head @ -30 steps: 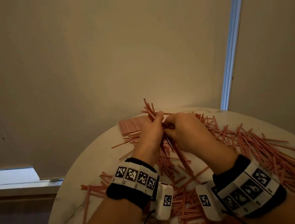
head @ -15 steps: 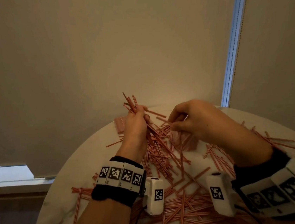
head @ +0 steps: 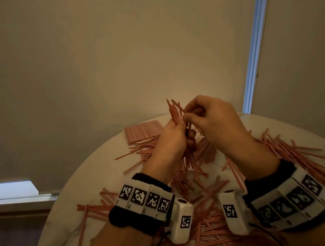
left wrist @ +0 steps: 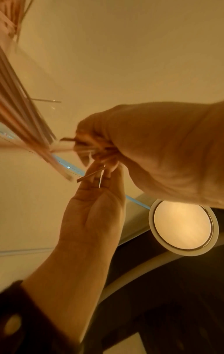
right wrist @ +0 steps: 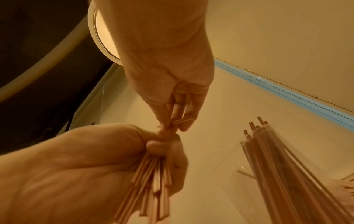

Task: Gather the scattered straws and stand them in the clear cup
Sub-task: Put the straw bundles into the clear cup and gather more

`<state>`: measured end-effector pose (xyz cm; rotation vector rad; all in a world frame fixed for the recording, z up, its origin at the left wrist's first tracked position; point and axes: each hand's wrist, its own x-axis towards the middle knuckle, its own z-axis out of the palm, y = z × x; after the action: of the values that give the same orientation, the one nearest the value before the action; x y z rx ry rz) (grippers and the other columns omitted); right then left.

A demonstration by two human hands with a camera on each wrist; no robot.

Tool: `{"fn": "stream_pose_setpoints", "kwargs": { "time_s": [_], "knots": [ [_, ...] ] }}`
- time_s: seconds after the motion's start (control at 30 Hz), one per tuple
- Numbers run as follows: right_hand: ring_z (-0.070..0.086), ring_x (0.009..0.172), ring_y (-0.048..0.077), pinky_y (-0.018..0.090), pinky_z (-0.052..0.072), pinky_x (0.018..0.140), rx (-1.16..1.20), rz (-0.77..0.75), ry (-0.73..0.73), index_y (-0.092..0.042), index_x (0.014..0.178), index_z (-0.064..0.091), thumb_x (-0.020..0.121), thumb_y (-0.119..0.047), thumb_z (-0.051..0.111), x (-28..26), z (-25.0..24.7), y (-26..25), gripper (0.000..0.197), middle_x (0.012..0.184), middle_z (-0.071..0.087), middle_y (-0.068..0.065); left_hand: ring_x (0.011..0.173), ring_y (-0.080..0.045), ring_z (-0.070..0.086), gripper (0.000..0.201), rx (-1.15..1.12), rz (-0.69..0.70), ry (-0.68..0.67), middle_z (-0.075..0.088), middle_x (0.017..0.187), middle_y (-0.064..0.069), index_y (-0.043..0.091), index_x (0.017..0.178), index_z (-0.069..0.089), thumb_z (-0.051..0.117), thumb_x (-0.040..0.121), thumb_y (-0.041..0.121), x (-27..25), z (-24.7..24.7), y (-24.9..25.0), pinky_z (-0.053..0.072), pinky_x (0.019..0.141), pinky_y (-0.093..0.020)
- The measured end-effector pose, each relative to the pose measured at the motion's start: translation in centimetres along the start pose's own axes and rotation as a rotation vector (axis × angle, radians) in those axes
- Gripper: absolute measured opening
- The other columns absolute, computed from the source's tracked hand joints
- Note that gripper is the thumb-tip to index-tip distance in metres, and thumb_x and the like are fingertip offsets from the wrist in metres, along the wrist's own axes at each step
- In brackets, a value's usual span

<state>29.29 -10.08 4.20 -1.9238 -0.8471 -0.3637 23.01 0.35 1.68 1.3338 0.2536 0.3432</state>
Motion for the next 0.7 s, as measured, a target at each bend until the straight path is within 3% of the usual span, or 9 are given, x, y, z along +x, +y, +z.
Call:
{"fn": "stream_pose_setpoints", "kwargs": {
  "time_s": [0.07, 0.17, 0.27, 0.33, 0.43, 0.5, 0.57, 0.7],
  "knots": [
    [0.062, 0.072, -0.003, 0.020, 0.050, 0.064, -0.018, 0.004, 0.029, -0.035, 0.087, 0.066, 0.088, -0.033, 0.072, 0.0, 0.1, 0.1, 0.006, 0.077, 0.066, -0.017, 0.046, -0.004, 0.041, 0.038, -0.052, 0.024, 0.085, 0.046, 0.061, 0.006, 0.006, 0.124, 0.055, 0.037, 0.112, 0.037, 0.4, 0.3, -0.3, 0.042, 0.050, -0.024],
    [0.064, 0.066, -0.001, 0.025, 0.054, 0.057, 0.067, 0.017, 0.079, -0.035, 0.086, 0.064, 0.088, -0.034, 0.071, 0.0, -0.1, 0.2, 0.008, 0.077, 0.066, -0.017, 0.046, -0.004, 0.036, 0.042, -0.137, 0.056, 0.207, 0.038, 0.063, 0.005, 0.007, 0.114, 0.055, 0.038, 0.110, 0.044, 1.1, -0.2, -0.1, 0.035, 0.046, -0.021],
    [0.067, 0.060, 0.004, 0.028, 0.057, 0.057, 0.074, 0.080, -0.026, -0.032, 0.084, 0.064, 0.086, -0.033, 0.075, 0.2, 0.0, 0.1, 0.011, 0.072, 0.069, -0.010, 0.046, -0.005, 0.032, 0.041, -0.205, 0.035, 0.220, 0.033, 0.061, 0.006, 0.010, 0.104, 0.052, 0.042, 0.106, 0.050, 1.7, -1.1, 0.3, 0.031, 0.048, -0.022],
    [0.068, 0.059, 0.004, 0.025, 0.054, 0.056, -0.014, 0.119, -0.177, -0.029, 0.084, 0.065, 0.085, -0.033, 0.077, 0.4, 0.4, 0.0, 0.012, 0.072, 0.070, -0.007, 0.044, -0.005, 0.037, 0.047, -0.155, 0.023, 0.215, 0.040, 0.061, 0.005, 0.009, 0.107, 0.052, 0.046, 0.103, 0.056, 2.0, -1.6, 0.4, 0.035, 0.048, -0.023],
    [0.068, 0.057, 0.001, 0.015, 0.048, 0.050, -0.022, 0.105, -0.302, -0.026, 0.084, 0.065, 0.087, -0.030, 0.075, 0.4, 1.3, 0.0, 0.012, 0.069, 0.072, -0.007, 0.047, -0.008, 0.056, 0.060, -0.028, -0.010, 0.155, 0.063, 0.060, 0.002, 0.006, 0.100, 0.063, 0.055, 0.095, 0.065, 2.1, -1.8, 0.2, 0.046, 0.050, -0.026],
    [0.068, 0.057, 0.000, 0.014, 0.048, 0.050, -0.033, 0.091, -0.312, -0.025, 0.082, 0.065, 0.088, -0.029, 0.075, 0.3, 1.6, -0.1, 0.012, 0.067, 0.072, -0.009, 0.052, -0.010, 0.062, 0.052, -0.025, -0.036, 0.157, 0.069, 0.068, -0.001, 0.006, 0.099, 0.066, 0.056, 0.099, 0.057, 1.9, -1.8, 0.1, 0.050, 0.051, -0.028],
    [0.068, 0.056, 0.002, 0.020, 0.053, 0.053, 0.005, 0.105, -0.323, -0.026, 0.082, 0.067, 0.087, -0.031, 0.075, 0.0, 1.7, -0.3, 0.011, 0.068, 0.072, -0.008, 0.049, -0.011, 0.061, 0.040, -0.082, -0.043, 0.191, 0.065, 0.065, -0.001, 0.006, 0.095, 0.063, 0.050, 0.106, 0.042, 1.8, -1.8, 0.2, 0.051, 0.049, -0.027],
    [0.069, 0.054, 0.006, 0.028, 0.057, 0.054, -0.039, 0.163, -0.411, -0.027, 0.089, 0.063, 0.083, -0.053, 0.072, -0.8, 1.4, -0.5, 0.028, 0.068, 0.073, -0.008, 0.047, -0.008, 0.041, 0.026, -0.280, 0.004, 0.232, 0.045, 0.056, 0.006, 0.015, 0.093, 0.050, 0.044, 0.110, 0.034, 2.1, -2.1, 1.3, 0.036, 0.045, -0.023]
  ]
}}
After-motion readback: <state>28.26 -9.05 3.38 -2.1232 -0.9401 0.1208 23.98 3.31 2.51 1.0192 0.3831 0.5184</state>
